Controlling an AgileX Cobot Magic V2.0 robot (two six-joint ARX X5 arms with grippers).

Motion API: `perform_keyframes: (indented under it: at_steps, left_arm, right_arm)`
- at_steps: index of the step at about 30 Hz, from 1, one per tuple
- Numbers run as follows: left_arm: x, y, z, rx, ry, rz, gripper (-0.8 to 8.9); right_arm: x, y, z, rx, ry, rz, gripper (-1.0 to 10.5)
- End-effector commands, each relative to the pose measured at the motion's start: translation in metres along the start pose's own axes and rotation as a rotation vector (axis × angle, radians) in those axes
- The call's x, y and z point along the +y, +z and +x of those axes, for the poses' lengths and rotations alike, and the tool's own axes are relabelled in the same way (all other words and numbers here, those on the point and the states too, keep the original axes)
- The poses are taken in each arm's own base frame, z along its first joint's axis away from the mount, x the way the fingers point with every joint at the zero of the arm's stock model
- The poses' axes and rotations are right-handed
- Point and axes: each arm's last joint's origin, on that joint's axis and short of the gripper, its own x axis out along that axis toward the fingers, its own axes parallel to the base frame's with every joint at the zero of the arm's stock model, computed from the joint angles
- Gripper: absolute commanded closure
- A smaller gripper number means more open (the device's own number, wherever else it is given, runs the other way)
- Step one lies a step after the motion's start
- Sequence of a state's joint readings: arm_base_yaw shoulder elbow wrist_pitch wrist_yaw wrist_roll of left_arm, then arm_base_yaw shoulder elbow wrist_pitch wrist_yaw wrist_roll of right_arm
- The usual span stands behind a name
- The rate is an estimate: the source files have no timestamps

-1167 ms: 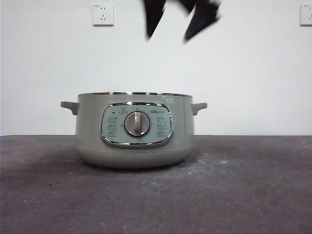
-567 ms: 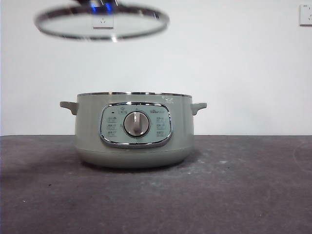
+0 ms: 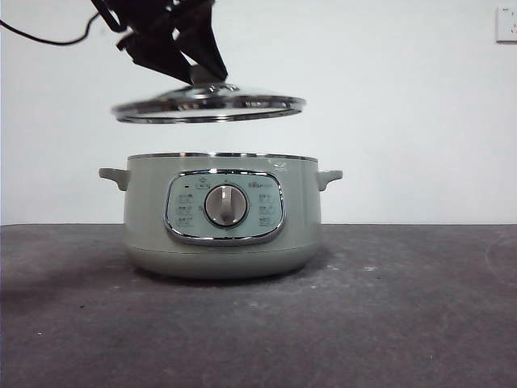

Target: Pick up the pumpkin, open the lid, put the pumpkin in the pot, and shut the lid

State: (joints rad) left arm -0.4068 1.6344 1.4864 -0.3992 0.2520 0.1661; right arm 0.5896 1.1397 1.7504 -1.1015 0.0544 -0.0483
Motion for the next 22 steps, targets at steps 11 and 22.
perform_keyframes:
  at_steps: [11,22]
  left_arm:
    - [0.002,-0.009,0.036,0.003,-0.023,0.02,8.22]
    - [0.004,-0.019,0.05,0.049,-0.032,0.008,8.22]
  right_arm:
    - [0.001,-0.001,0.001,0.01,0.006,0.007,3.8]
    - [0.001,-0.001,0.001,0.01,0.006,0.003,3.8]
